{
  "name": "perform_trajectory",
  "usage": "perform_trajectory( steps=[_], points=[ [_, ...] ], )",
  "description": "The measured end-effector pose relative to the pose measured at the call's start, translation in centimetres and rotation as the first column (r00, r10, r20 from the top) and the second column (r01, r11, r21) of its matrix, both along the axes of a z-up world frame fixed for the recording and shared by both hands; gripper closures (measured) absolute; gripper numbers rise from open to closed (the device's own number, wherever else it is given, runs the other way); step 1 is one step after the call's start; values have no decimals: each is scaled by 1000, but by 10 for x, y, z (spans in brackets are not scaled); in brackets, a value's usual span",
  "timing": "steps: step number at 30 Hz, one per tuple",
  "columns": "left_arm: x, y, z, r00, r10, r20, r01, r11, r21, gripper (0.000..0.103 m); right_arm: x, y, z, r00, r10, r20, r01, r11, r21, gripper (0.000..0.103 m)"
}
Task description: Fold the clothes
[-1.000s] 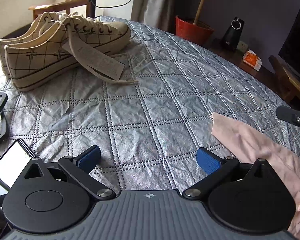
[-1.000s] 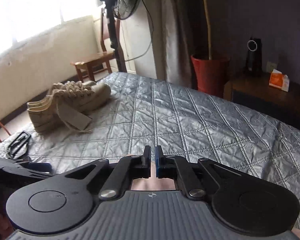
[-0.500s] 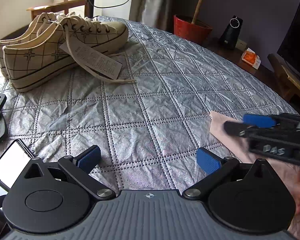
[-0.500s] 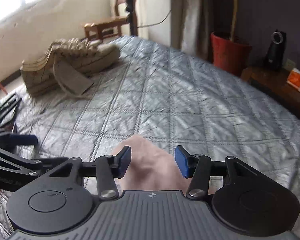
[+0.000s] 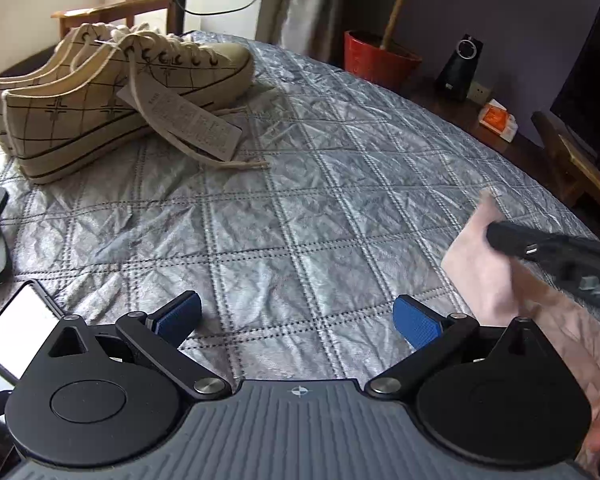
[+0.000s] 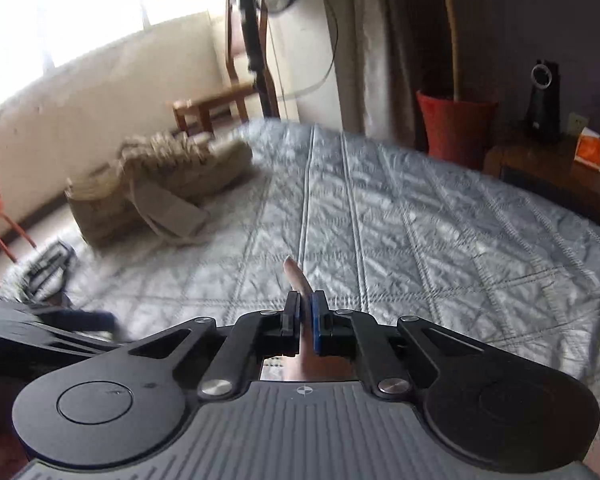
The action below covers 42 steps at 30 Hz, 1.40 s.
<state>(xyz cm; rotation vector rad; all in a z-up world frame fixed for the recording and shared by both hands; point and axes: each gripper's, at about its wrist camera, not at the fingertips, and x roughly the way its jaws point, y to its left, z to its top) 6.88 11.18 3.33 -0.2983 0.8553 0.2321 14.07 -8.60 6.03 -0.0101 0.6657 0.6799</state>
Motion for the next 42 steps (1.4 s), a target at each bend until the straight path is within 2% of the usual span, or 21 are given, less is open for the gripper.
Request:
perform_trajectory(
  steps=[8, 11, 13, 15, 17, 18, 19, 21, 23, 30, 32, 33, 34, 35, 37, 42],
  points=[
    [2, -15, 2, 997, -70, 22, 70, 997, 32, 0, -49, -56, 49, 992, -23, 124, 3, 987, 160, 96],
    [3, -22, 1, 996, -91, 13, 90, 995, 41, 0, -51, -60, 51, 994, -22, 109, 8, 992, 124, 90],
    [3, -25, 2, 996, -82, 16, 81, 995, 59, 0, -44, -51, 46, 995, -16, 97, 15, 1000, 10, 85],
    [2, -25, 5, 998, -58, 27, 55, 995, 82, 0, -35, -40, 37, 998, -9, 64, 12, 999, -47, 84],
    [1, -21, 7, 999, -19, 33, 16, 995, 101, 0, -24, -30, 26, 999, -2, 33, 5, 995, -99, 71],
    [2, -18, 6, 1000, -3, 30, 0, 995, 103, 0, -19, -26, 19, 1000, 2, 21, 0, 992, -124, 56],
    [3, -15, 5, 1000, 10, 20, -12, 995, 100, 0, -15, -21, 13, 1000, 5, 27, -1, 987, -161, 51],
    [5, -11, 0, 1000, 18, -9, -18, 996, 83, 0, -6, -12, 1, 999, 12, 35, -4, 975, -221, 51],
    [7, -11, -3, 999, 11, -31, -9, 997, 76, 0, 5, -5, -7, 1000, 8, 24, -3, 973, -233, 51],
    [7, -16, -4, 999, -17, -32, 19, 997, 79, 0, 34, 25, -27, 998, 52, -34, -59, 962, -268, 51],
    [7, -15, -5, 999, -17, -32, 20, 997, 77, 0, 32, 31, -32, 998, 56, -32, -63, 953, -298, 54],
    [7, -14, -5, 999, -18, -32, 21, 997, 77, 0, 32, 32, -33, 998, 52, -32, -59, 956, -289, 61],
    [6, -13, -5, 999, -19, -32, 22, 997, 78, 0, 32, 32, -34, 998, 47, -33, -54, 959, -277, 75],
    [6, -13, -5, 999, -21, -33, 23, 997, 78, 0, 32, 32, -34, 999, 42, -34, -49, 963, -266, 78],
    [7, -14, -5, 999, -23, -33, 26, 997, 78, 0, 30, 31, -34, 999, 28, -28, -35, 966, -257, 95],
    [6, -14, -4, 999, -24, -32, 26, 997, 75, 0, 16, 12, -21, 1000, 1, -6, -2, 986, -169, 96]
  ],
)
